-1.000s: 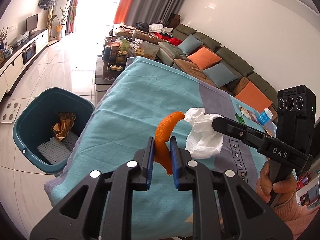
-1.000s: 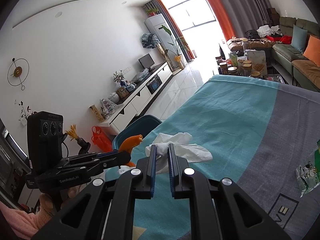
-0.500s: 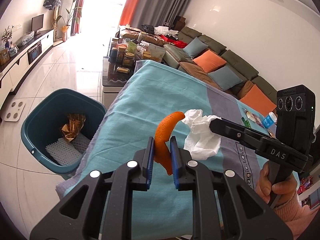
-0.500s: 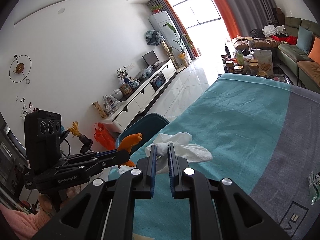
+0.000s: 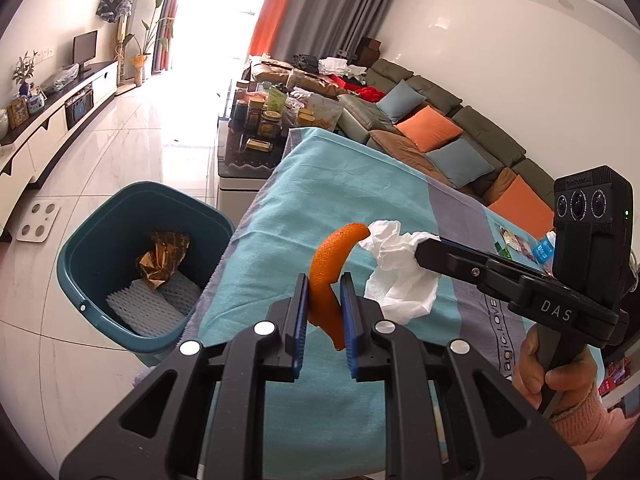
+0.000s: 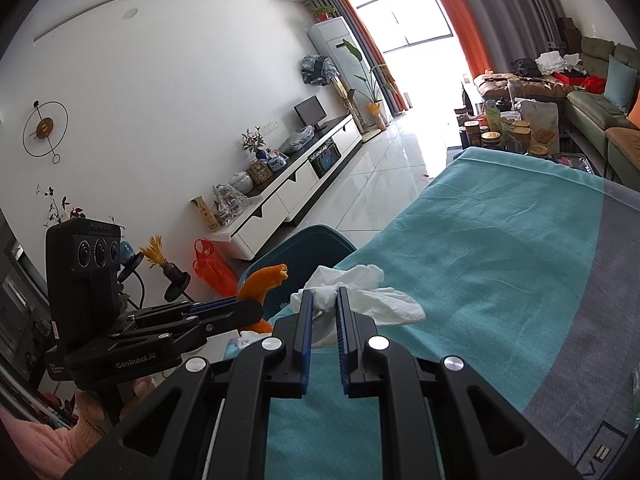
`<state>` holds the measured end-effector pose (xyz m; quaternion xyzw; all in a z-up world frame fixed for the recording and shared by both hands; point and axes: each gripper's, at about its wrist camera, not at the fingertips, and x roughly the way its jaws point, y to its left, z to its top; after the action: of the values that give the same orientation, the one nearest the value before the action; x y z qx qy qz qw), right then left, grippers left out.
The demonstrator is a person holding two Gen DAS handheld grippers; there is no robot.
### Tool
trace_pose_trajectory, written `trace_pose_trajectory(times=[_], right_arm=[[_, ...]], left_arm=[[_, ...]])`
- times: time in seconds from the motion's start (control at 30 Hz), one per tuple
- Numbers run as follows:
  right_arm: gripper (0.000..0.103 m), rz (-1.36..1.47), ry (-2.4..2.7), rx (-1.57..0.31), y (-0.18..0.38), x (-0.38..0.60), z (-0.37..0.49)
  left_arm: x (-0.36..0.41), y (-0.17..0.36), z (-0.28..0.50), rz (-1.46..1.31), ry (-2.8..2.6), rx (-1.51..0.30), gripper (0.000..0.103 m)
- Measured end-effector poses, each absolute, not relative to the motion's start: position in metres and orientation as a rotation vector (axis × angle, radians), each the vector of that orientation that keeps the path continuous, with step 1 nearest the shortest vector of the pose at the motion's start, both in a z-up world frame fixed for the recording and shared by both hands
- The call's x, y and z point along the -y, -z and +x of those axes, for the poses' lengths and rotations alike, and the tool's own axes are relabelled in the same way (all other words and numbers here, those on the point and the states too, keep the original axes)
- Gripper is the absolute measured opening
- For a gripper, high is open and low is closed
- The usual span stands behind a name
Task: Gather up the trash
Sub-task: 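Carry the tissue and orange peel together over the teal bin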
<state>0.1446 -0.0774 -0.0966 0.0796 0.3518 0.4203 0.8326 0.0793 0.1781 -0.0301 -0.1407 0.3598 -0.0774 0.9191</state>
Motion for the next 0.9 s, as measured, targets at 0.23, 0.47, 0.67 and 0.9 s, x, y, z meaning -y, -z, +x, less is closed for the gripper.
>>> trace_pose_trajectory(times=[0.23, 0.47, 0.67, 0.9], right_arm=[[0.010, 0.158, -0.908, -0.743, 0.094, 0.062, 0.150], [0.010, 0.144, -0.936, -0.753, 0.093, 0.044, 0.159], [0.010, 0.129, -0.951, -0.770, 0.096, 0.028, 0.165], [0.010, 0.120, -0.962, -0.795, 0.099, 0.011, 0.172]], left_arm=[[-0.191, 0.028, 0.079, -0.290, 0.125, -0.733, 0.016], [-0.209, 0.028, 0.080, -0.296, 0.077, -0.732, 0.016], [-0.223, 0.030, 0.082, -0.302, 0.041, -0.737, 0.016], [-0.239, 0.037, 0.084, -0.314, 0.002, -0.748, 0.016]])
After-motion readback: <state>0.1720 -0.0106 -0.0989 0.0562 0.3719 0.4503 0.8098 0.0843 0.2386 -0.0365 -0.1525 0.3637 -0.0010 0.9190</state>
